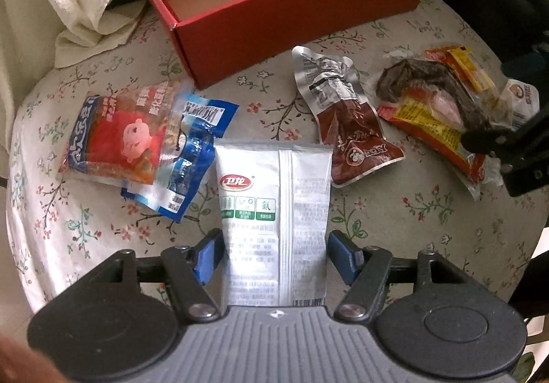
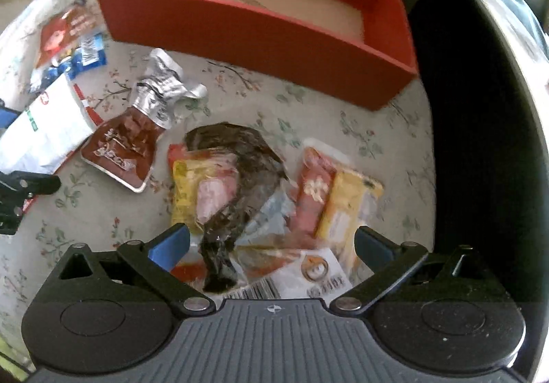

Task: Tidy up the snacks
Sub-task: 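Close the left tool on the white sachet while the right tool grasps the dark jerky pouch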

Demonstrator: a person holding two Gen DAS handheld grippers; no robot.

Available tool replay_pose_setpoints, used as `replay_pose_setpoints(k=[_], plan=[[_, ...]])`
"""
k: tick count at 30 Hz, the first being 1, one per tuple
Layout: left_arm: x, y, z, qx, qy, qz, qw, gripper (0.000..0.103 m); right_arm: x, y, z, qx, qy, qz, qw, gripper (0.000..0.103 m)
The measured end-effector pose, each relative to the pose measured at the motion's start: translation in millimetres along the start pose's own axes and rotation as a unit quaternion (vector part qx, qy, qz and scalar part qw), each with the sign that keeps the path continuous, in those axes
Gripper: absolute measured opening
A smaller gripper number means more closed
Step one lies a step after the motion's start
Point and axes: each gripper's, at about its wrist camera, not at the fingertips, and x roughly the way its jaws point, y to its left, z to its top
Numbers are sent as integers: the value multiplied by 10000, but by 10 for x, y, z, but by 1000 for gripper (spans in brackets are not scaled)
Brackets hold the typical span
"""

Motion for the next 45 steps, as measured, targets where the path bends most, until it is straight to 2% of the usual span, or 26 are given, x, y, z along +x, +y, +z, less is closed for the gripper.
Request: replay_pose_setpoints(k=[3, 4, 6, 10, 12, 17, 21, 24, 25, 26, 28, 30, 31, 32, 33, 34, 37, 42, 45], plan=[[8, -5, 12, 10, 1, -6, 10000, 59, 40, -77, -1, 179, 165, 421, 9988, 93], [8, 6, 12, 3, -3, -27, 10000, 59, 33, -132, -16, 334, 175, 631, 9973, 86], [2, 27, 8, -10, -6, -60, 10000, 59, 12, -254, -60, 708, 177, 984, 9925, 84], [-13, 84, 33, -152, 46, -153, 9998, 58, -40, -341, -121, 1073, 106, 1196, 9869, 83], [-49, 143, 46, -285, 33, -272, 9992, 54, -94, -390, -143, 1257, 7, 1402, 9821, 82], [-157, 268, 85, -541, -54, -523, 9972, 46, -157, -597, -231, 2048, -167, 2177, 9541, 82], [-179, 289, 88, -565, -99, -495, 9971, 46, -99, -687, -283, 2486, -192, 2544, 9344, 81], [-161, 289, 60, -471, -1, -592, 9971, 53, -93, -751, -312, 2783, -254, 2938, 9141, 81], [-145, 275, 44, -489, 9, -543, 9973, 60, -90, -767, -311, 2865, -287, 3080, 9068, 81], [-116, 244, 35, -446, 26, -460, 9979, 62, -101, -770, -308, 2900, -328, 3179, 9021, 81], [-41, 162, 9, -247, 121, -179, 9995, 63, -128, -761, -283, 2945, -412, 3309, 8956, 81], [-17, 70, -16, -105, 60, 46, 9999, 67, -144, -752, -255, 2935, -471, 3335, 8947, 81], [-11, 31, -26, -53, 28, 149, 9999, 66, -153, -749, -244, 2931, -494, 3349, 8942, 81], [-12, 12, -37, -60, 0, 193, 9998, 59, -164, -742, -236, 2918, -515, 3384, 8931, 81], [-33, 12, -51, -89, -43, 198, 9998, 52, -178, -739, -235, 2897, -543, 3418, 8924, 81], [-62, 19, -55, -129, -73, 217, 9997, 49, -188, -736, -233, 2879, -577, 3444, 8917, 80], [-115, 122, -42, -464, -93, 85, 9988, 43, -228, -761, -242, 2934, -651, 3533, 8859, 80], [-253, 298, 16, -859, -148, -375, 9955, 43, -275, -797, -255, 2981, -792, 3616, 8799, 80], [-240, 302, 43, -930, -183, -220, 9953, 41, -251, -768, -237, 2960, -711, 3562, 8834, 80]])
